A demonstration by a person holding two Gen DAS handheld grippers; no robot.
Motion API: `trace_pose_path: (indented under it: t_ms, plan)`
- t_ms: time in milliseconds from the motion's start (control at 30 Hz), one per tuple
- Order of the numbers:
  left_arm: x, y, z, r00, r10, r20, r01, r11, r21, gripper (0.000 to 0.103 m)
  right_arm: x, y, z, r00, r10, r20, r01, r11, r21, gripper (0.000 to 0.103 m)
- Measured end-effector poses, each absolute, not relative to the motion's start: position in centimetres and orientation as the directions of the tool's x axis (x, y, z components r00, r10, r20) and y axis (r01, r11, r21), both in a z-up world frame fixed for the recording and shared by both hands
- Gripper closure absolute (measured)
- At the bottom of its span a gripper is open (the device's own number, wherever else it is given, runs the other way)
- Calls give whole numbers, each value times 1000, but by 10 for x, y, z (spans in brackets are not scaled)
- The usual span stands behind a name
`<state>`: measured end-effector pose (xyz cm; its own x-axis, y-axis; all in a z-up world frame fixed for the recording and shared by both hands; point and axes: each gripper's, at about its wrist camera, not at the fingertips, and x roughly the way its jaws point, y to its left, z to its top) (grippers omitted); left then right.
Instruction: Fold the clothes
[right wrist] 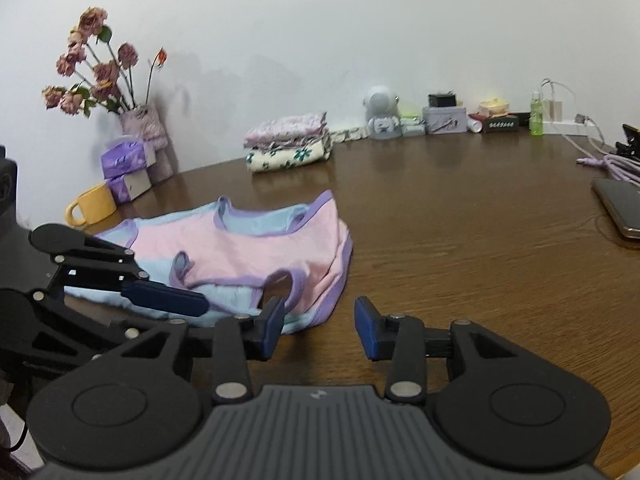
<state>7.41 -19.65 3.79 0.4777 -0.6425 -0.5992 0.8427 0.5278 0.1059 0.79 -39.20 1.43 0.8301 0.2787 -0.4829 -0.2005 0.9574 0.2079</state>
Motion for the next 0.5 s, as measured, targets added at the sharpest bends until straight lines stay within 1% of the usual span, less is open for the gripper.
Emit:
trace_pose_path:
  t_ms: [167,333,500]
  plan:
    - [76,-210,35,480,-634,-606,848,511,138,82,7,-389,16,824,296,-482,-237,954,181,64]
    - [85,-228,27,488,-610,-624,848,500,175,82,9,-395,14,825,287,-487,-226,957,181,64]
    - [93,-238,22,483,-596,-642,851,492,184,85,11,-401,11,821,290,-492,-225,956,187,64]
